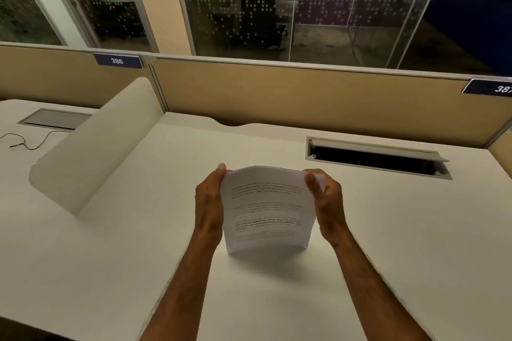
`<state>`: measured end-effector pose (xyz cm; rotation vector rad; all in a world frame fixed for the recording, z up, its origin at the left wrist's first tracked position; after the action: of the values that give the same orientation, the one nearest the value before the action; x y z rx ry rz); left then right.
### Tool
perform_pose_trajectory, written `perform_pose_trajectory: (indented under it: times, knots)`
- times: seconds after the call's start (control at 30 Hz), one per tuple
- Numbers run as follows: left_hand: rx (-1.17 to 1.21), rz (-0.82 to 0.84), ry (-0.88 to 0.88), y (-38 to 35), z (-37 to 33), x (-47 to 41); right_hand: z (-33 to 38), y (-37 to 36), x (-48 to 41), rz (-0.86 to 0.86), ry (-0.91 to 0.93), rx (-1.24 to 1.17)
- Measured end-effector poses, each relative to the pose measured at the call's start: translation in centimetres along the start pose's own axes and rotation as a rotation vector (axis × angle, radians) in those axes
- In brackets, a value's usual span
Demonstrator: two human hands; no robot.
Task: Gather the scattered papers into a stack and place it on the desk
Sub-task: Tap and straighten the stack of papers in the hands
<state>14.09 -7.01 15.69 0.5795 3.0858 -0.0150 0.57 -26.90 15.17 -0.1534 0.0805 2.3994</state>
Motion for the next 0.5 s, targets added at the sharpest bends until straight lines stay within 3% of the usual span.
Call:
perform_pose_trajectory:
  times: [0.1, 0.2, 0.33, 0.5]
  knots:
    - [0.036, 0.128, 0.021, -0.1, 1.4, 0.4, -2.2, -0.4, 0.5, 0.121, -0.101, 0.027]
    - [0.001, 0.191, 0.078, -0.6, 2.7, 0.8, -3.7, -0.5, 0.4, 0.107, -0.168, 0.012]
    - [0.002, 0.199, 0.050, -0.4, 3.1, 0.9, -3.8, 0.1, 0.4, 0.106, -0.188, -0.031]
    - [0.002, 0.144, 0.134, -0.7, 4.9, 2.2, -5.8, -0.1, 1.6, 0.147, -0.273, -0.017]
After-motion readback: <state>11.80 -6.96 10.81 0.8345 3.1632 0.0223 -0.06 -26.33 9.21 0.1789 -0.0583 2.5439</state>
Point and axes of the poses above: each hand's wrist, its own x-axis away from the middle knuckle, its own y-axis out of the back of the hand, z = x × y, the point moved 6 cm from there along -x, towards the middle knuckle, and after that the axes turned 1 degree about z, right-handed, at the moved point
